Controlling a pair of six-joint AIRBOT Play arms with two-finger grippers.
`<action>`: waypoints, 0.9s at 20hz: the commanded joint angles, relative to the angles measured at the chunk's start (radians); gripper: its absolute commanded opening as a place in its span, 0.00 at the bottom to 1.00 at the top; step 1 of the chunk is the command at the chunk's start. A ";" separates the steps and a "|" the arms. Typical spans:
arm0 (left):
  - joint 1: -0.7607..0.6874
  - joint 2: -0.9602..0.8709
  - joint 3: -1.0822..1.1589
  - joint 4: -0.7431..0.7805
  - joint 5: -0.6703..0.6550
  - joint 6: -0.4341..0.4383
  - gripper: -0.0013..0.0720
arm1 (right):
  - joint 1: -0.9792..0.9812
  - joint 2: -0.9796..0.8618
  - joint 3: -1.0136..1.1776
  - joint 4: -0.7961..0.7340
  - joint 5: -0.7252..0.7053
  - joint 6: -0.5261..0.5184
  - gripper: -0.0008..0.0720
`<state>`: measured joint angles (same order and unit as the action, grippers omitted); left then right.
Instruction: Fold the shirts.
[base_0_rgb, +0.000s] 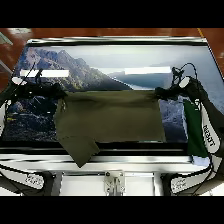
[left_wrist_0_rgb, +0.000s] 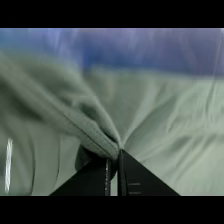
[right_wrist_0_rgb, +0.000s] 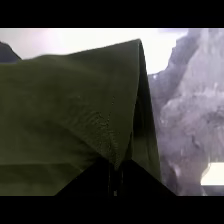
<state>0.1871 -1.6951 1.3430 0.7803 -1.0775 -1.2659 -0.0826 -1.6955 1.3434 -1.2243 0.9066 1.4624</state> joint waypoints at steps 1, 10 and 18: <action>0.009 -0.006 0.002 0.154 -0.183 -0.135 0.08 | -0.003 0.001 0.000 -0.007 0.124 0.010 0.09; -0.041 -0.047 0.002 0.294 -0.171 -0.247 0.08 | -0.003 -0.022 0.000 -0.087 0.163 0.093 0.09; -0.041 -0.044 0.027 0.290 -0.195 -0.247 0.41 | -0.003 -0.005 0.000 -0.081 0.220 0.047 0.66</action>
<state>0.1337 -1.7454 1.3525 1.0668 -1.2232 -1.5085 -0.0864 -1.7180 1.3422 -1.3075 1.0882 1.5482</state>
